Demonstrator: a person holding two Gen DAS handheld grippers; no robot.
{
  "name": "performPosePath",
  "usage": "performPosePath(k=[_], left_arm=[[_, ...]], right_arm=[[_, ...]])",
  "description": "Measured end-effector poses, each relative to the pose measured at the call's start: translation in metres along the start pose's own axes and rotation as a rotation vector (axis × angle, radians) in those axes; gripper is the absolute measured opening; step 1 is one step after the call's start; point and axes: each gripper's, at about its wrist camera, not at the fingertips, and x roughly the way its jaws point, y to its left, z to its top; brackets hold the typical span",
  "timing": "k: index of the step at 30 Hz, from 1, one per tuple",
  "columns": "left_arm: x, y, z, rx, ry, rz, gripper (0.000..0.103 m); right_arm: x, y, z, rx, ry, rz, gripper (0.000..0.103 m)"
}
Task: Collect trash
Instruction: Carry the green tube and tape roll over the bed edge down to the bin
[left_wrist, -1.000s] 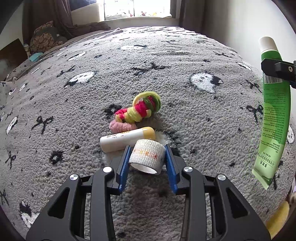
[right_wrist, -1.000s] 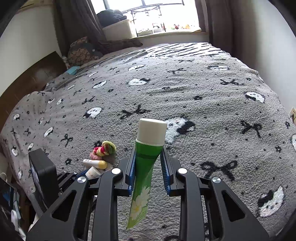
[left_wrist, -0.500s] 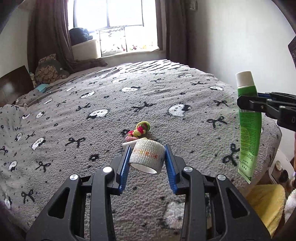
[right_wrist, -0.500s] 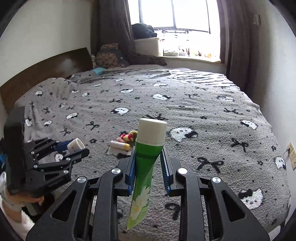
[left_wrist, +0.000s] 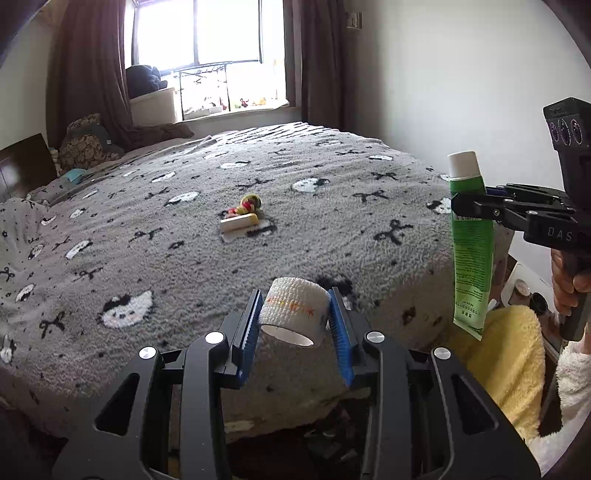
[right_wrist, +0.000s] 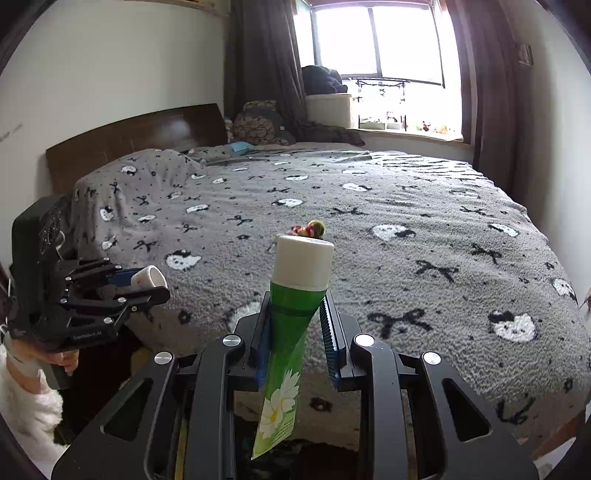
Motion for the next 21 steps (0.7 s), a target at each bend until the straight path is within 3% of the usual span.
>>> performPosePath(k=[9, 21], left_arm=[[0.034, -0.013, -0.077, -0.092, 0.187, -0.112, 0.034], [0.1, -0.014, -0.158, -0.167, 0.416, -0.107, 0.034]], right_arm=[[0.02, 0.024, -0.074, 0.02, 0.082, 0.0, 0.025], [0.077, 0.029, -0.149, 0.103, 0.244, -0.012, 0.025]])
